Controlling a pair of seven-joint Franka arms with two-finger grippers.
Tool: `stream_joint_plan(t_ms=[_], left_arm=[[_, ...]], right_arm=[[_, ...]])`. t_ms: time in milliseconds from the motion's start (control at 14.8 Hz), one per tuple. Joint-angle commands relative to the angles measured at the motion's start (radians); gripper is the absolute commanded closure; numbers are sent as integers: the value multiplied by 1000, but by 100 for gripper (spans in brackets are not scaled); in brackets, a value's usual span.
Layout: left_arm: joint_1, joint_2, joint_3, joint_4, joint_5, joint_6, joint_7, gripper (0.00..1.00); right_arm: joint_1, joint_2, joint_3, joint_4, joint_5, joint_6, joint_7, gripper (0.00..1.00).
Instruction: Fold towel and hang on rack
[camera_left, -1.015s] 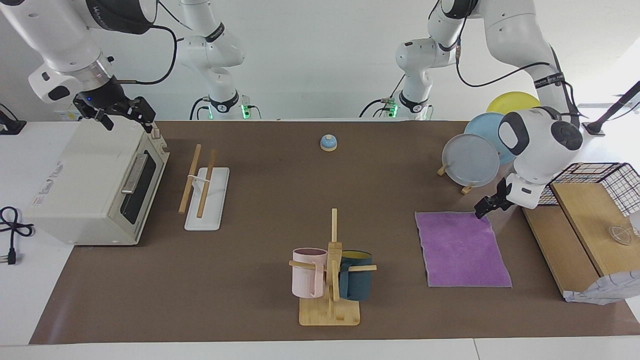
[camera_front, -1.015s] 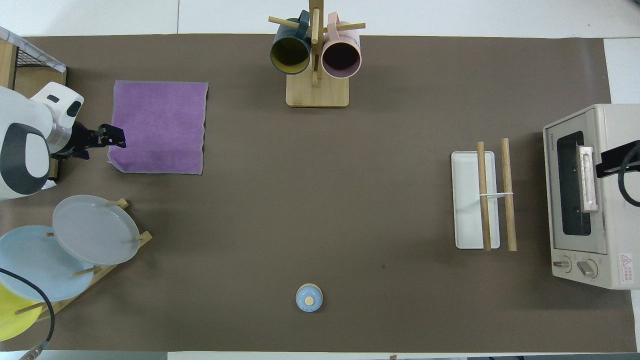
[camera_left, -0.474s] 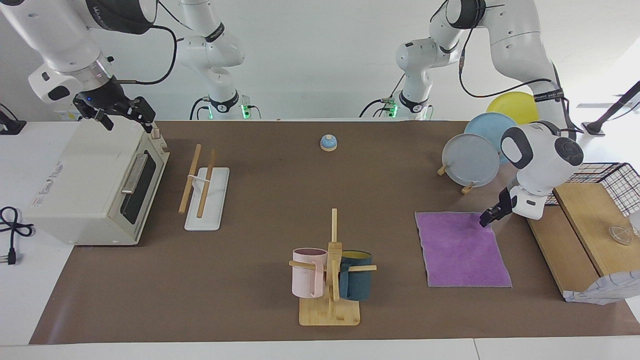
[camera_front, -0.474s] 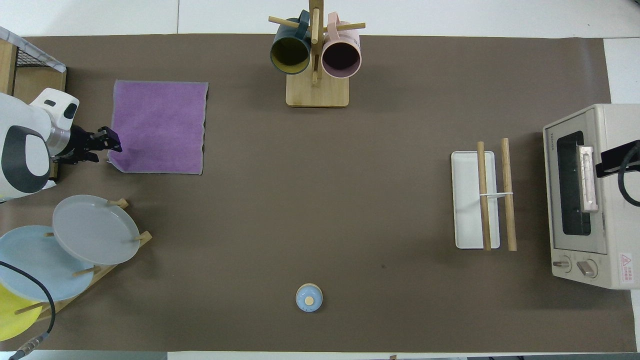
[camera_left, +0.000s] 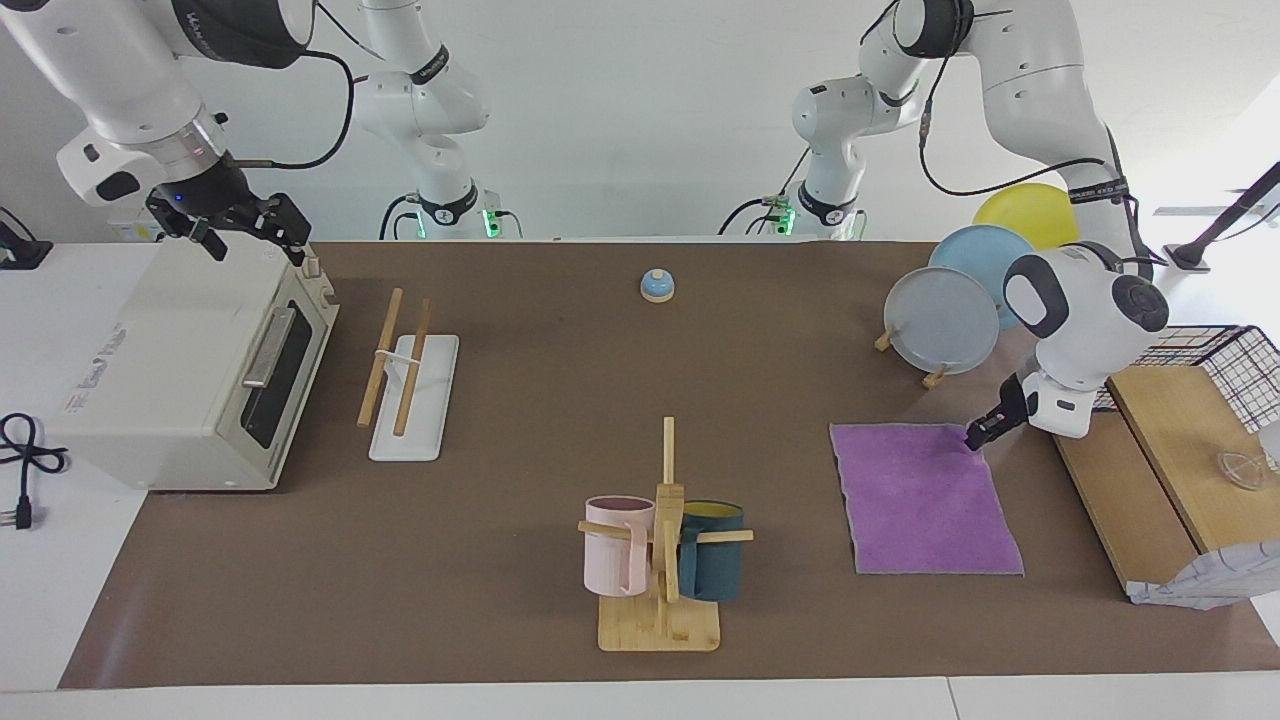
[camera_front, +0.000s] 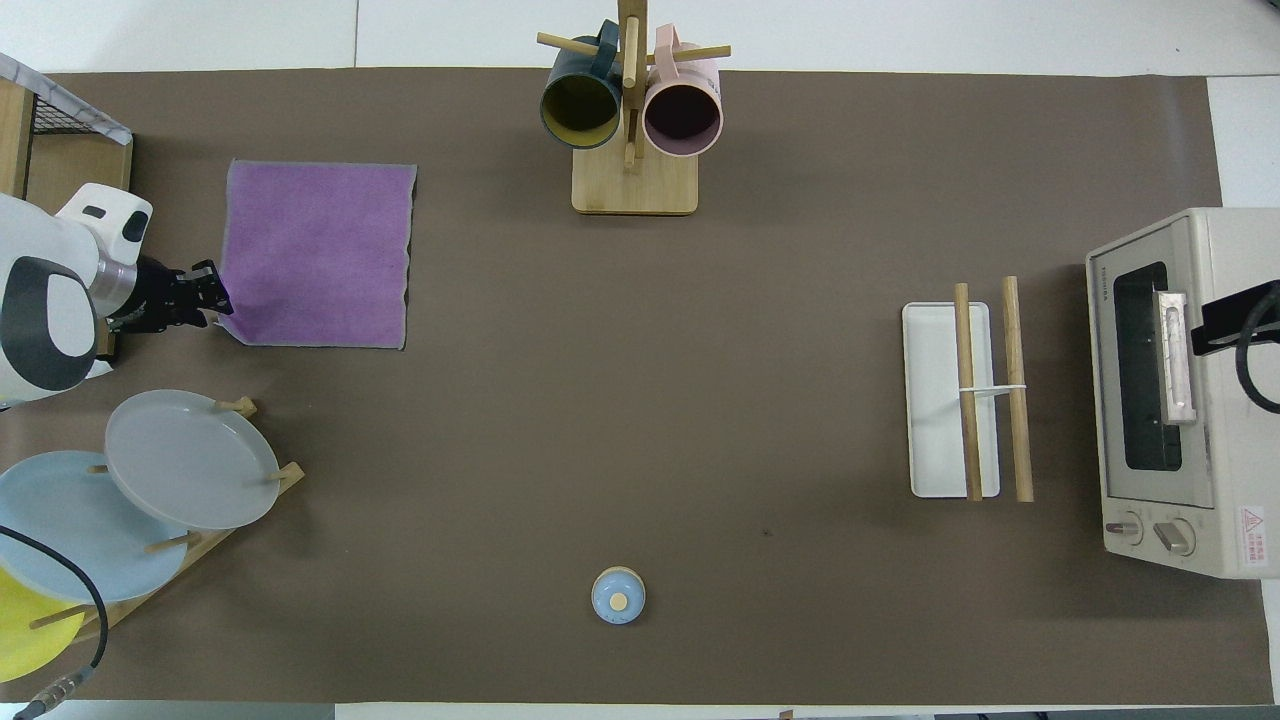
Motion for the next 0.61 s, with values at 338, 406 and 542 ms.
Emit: stream_joint_plan(t_ms=[338,406,542], left_arm=[[7,-11,-6,-30,-10,34,-28,100],[7,-11,-6,-30,-10,34,-28,100],[6,-10,-6,-22,-8,26,-28,100]], right_arm=[[-9,-5,4,-1,20,-12,-19,0],[-9,-5,4,-1,20,-12,-19,0],[-9,-5,4,-1,20,-12,-19,0]])
